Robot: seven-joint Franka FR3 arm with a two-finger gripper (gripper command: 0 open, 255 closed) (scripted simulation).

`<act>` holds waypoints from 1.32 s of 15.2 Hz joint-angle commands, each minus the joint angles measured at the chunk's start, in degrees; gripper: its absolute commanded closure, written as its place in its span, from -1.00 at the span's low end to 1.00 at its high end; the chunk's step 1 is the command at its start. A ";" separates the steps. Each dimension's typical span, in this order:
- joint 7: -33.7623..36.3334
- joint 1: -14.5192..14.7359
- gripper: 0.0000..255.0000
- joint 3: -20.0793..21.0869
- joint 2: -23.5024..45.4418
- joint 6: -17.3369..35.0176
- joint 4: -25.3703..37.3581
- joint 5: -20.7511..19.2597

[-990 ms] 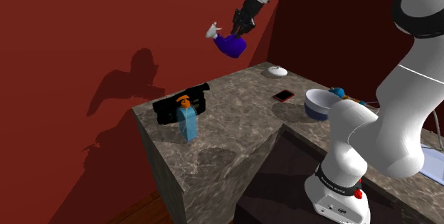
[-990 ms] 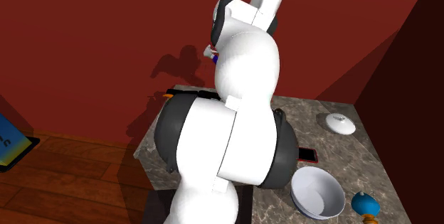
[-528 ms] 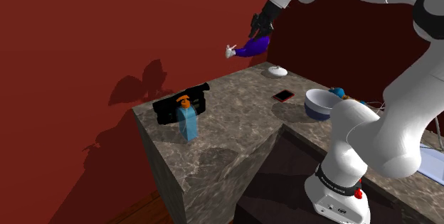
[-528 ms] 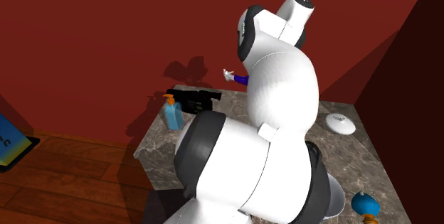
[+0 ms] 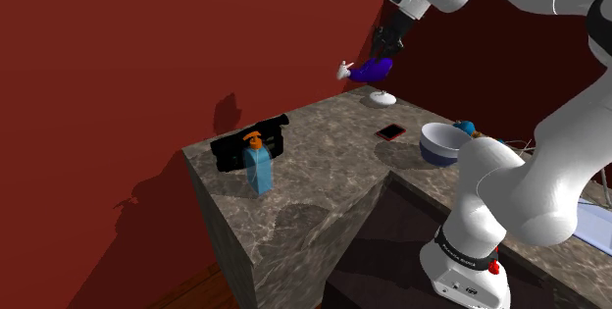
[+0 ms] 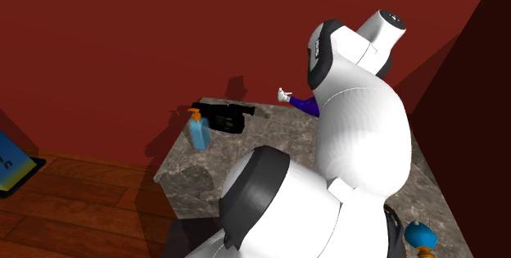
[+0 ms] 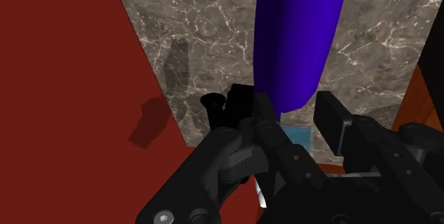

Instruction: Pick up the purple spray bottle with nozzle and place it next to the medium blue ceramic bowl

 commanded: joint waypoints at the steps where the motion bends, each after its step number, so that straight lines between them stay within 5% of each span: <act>1: -2.27 0.20 1.00 -2.49 -0.38 -0.95 0.95 -0.36; 10: -11.79 2.32 1.00 -14.40 -3.42 -5.32 6.15 -3.31; 20: -20.26 11.09 1.00 -29.83 -10.01 -12.23 19.04 -9.12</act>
